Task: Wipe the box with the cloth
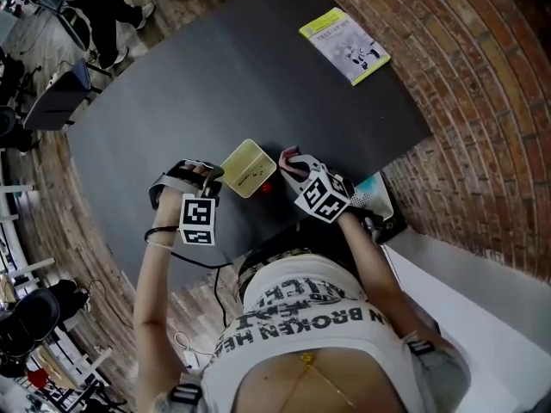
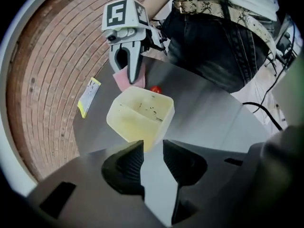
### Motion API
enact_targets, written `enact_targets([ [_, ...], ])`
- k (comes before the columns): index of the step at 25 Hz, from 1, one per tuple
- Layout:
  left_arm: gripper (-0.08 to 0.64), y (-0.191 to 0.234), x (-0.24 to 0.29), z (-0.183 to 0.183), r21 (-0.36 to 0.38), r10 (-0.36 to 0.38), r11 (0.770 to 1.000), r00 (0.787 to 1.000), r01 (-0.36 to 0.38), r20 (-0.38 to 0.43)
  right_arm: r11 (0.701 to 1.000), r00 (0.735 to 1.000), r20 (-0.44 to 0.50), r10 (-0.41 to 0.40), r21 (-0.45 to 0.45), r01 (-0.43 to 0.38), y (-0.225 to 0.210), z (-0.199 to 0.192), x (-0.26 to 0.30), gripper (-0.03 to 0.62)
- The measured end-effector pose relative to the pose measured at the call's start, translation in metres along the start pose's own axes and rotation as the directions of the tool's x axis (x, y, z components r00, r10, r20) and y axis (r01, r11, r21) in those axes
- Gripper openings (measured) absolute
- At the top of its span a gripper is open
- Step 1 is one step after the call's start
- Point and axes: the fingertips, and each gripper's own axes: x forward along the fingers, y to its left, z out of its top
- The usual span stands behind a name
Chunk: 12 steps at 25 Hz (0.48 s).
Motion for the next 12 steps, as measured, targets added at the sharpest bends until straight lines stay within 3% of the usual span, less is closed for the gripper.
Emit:
enact_targets([
  [3,0.124,0.001,0.004,0.006,0.076,0.015,0.997,1.000,-0.014,-0.009,1.000,1.000,0.005,-0.006,0.011,0.006,-0.002,0.002,-0.001,0.017],
  [6,0.123,-0.004,0.016,0.004,0.103,0.003,0.995,0.999,0.002,-0.053,1.000,1.000,0.007,-0.012,0.014,0.012,-0.002,0.003,-0.001,0.017],
  [12,0.095,0.001,0.019,0.008,-0.049,-0.023,0.999,0.999,0.021,-0.042,0.999,0.999,-0.002,-0.038,0.014,0.038,-0.008,0.000,-0.003,0.017],
])
